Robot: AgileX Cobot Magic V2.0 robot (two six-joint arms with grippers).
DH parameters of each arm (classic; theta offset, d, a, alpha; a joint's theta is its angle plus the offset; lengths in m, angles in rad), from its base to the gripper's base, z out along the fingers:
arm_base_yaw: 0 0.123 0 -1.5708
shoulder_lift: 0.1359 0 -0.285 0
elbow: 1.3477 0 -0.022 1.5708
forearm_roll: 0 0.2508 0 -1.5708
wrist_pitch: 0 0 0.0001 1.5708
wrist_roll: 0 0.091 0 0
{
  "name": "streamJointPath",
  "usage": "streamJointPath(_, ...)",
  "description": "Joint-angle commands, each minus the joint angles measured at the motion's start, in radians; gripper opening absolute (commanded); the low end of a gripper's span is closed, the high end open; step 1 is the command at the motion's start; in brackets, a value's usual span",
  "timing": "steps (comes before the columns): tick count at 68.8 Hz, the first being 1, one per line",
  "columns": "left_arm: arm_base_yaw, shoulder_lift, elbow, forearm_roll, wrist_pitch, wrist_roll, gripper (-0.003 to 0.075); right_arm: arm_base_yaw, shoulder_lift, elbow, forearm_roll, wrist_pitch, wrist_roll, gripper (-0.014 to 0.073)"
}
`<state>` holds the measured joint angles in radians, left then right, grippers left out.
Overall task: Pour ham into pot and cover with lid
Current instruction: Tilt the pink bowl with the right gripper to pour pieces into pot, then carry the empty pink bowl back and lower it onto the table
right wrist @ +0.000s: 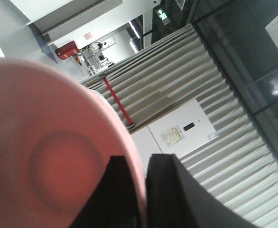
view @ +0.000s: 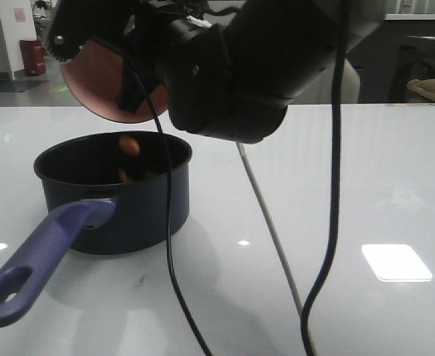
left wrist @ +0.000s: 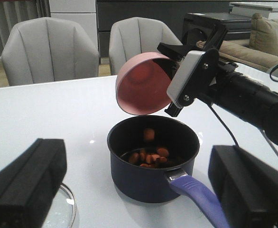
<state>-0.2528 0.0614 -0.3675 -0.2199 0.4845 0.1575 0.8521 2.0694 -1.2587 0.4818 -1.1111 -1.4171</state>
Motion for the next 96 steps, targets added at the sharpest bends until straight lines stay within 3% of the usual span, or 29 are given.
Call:
streamJointPath(1,-0.008,0.010,-0.026,-0.013,-0.085,-0.002,0.0657,0.000,-0.057,-0.025,-0.056,-0.159,-0.001,0.0134)
streamJointPath(15,-0.008,0.010,-0.026,-0.013,-0.085,-0.002,0.0657,0.000,-0.073,-0.025,0.045,-0.045,0.237,0.0134)
streamJointPath(29,-0.008,0.010,-0.026,-0.013,-0.085,-0.002,0.0657,0.000,-0.206,-0.025,0.218,0.338,0.388,0.0134)
streamJointPath(40,-0.008,0.010,-0.026,-0.013,-0.085,-0.002,0.0657,-0.003,-0.334,-0.025,0.393,0.557,0.380,0.0134)
streamJointPath(48,-0.008,0.010,-0.026,-0.013,-0.085,-0.002,0.0657,-0.027,-0.420,-0.025,0.565,0.673,0.257,0.0134)
streamJointPath(53,-0.008,0.010,-0.026,-0.013,-0.085,-0.002,0.0657,-0.056,-0.465,-0.025,0.710,0.725,0.097,0.0134)
streamJointPath(62,-0.008,0.010,-0.026,-0.013,-0.085,-0.002,0.0657,-0.102,-0.529,-0.025,1.098,0.711,-0.196,0.0134)
streamJointPath(70,-0.008,0.010,-0.026,-0.013,-0.085,-0.002,0.0657,-0.131,-0.568,-0.025,1.366,0.695,-0.459,0.0134)
streamJointPath(78,-0.008,0.010,-0.026,-0.013,-0.085,-0.002,0.0657,-0.132,-0.582,-0.023,1.363,0.661,-0.560,0.0134)
streamJointPath(96,-0.008,0.010,-0.026,-0.013,-0.085,-0.002,0.0657,-0.132,-0.597,-0.023,1.363,0.671,-0.560,0.0134)
